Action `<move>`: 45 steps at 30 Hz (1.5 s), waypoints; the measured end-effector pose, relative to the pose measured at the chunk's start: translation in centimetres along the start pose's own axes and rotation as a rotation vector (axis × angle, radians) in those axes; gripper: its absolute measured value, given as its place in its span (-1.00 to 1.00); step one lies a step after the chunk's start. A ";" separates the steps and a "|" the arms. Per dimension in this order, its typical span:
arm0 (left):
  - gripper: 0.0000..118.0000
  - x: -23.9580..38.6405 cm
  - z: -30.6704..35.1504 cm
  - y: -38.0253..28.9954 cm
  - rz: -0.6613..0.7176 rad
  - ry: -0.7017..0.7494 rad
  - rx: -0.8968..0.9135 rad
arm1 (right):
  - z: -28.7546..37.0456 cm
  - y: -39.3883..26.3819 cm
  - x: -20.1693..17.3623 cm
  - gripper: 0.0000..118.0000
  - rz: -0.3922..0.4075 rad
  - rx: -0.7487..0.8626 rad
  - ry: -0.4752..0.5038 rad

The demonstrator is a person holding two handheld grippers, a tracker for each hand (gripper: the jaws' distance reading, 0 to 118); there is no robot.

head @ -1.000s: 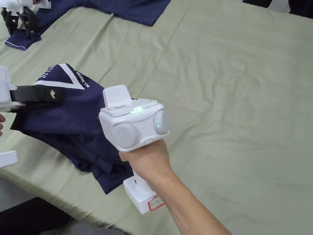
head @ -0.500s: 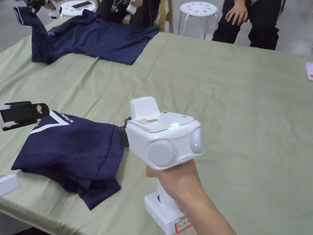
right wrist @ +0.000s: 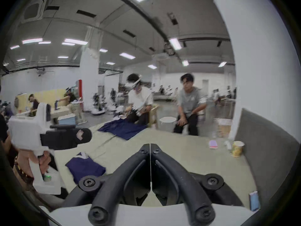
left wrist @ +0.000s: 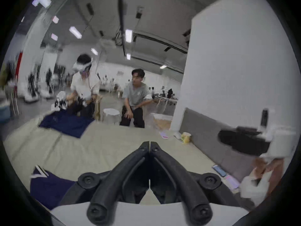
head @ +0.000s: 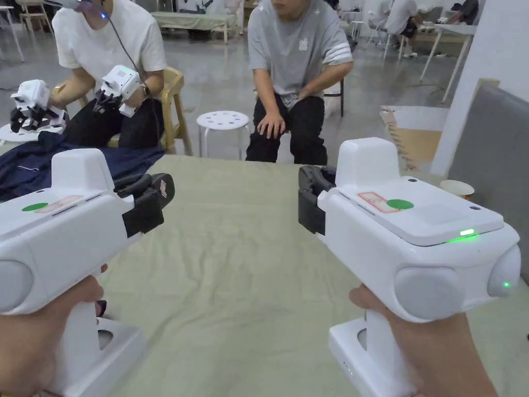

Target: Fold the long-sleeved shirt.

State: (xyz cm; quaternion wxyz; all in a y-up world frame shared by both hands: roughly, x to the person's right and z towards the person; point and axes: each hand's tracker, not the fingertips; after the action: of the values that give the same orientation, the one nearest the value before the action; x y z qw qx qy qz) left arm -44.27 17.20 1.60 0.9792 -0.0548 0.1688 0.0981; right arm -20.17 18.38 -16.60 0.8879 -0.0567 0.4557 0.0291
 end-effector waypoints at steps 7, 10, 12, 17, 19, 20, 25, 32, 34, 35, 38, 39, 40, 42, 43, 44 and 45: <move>-0.92 8.1 -2.1 -5.0 -0.075 0.001 0.096 | 4.9 -3.9 6.8 -1.00 -0.049 0.009 -0.221; -0.92 10.0 -3.4 -7.0 -0.031 0.005 0.093 | 5.6 -5.9 8.5 -1.00 -0.046 0.033 -0.269; -0.92 10.8 -4.0 -8.4 -0.038 0.030 0.090 | 5.7 -7.3 9.4 -1.00 0.008 0.050 -0.270; -0.92 11.8 -4.2 -12.4 -0.153 0.119 0.070 | 6.2 -10.6 10.4 -1.00 0.017 0.083 -0.286; -0.92 12.0 -3.8 -13.9 -0.197 0.147 0.069 | 6.0 -11.6 10.9 -1.00 0.005 0.088 -0.313; -0.92 11.8 -3.9 -14.4 -0.202 0.148 0.056 | 5.9 -12.1 11.1 -1.00 0.000 0.088 -0.321; -0.92 11.2 -4.5 -15.3 -0.209 0.170 0.005 | 5.1 -13.7 11.9 -1.00 -0.021 0.046 -0.357; -0.92 11.5 -4.8 -15.0 -0.233 0.171 0.012 | 4.4 -14.1 11.7 -1.00 -0.016 0.013 -0.354; -0.92 11.5 -4.9 -15.0 -0.235 0.170 0.015 | 4.5 -13.8 11.6 -1.00 -0.016 0.019 -0.353; -0.90 11.5 -4.9 -15.0 -0.234 0.169 0.017 | 4.5 -13.7 11.5 -1.00 -0.014 0.022 -0.355; -0.58 11.4 -4.8 -14.9 -0.221 0.168 0.021 | 4.5 -13.5 11.5 -0.89 -0.012 0.024 -0.370; -0.39 11.4 -4.8 -14.8 -0.216 0.169 0.022 | 4.5 -13.5 11.5 -0.65 -0.017 0.022 -0.375; 0.06 11.4 -4.8 -14.8 -0.214 0.172 0.021 | 4.5 -13.5 11.5 -0.10 -0.021 0.020 -0.378; 0.68 11.3 -5.0 -14.8 -0.219 0.177 0.011 | 4.4 -13.6 11.6 0.82 -0.024 0.007 -0.397; 0.88 11.3 -5.0 -14.9 -0.230 0.189 0.019 | 4.4 -13.7 11.6 1.00 -0.018 0.003 -0.406; 0.87 11.4 -4.9 -15.0 -0.245 0.211 0.037 | 4.4 -13.9 11.6 1.00 -0.012 0.014 -0.411; 0.88 11.5 -4.4 -15.0 -0.254 0.229 0.087 | 4.5 -13.7 11.5 1.00 -0.006 0.041 -0.406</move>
State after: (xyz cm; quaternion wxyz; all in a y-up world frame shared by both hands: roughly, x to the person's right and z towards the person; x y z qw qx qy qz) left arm -31.92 3.93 -5.34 0.9596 -0.0439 0.2749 -0.0406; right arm -8.42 5.34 -22.30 0.9625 -0.0328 0.2677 0.0279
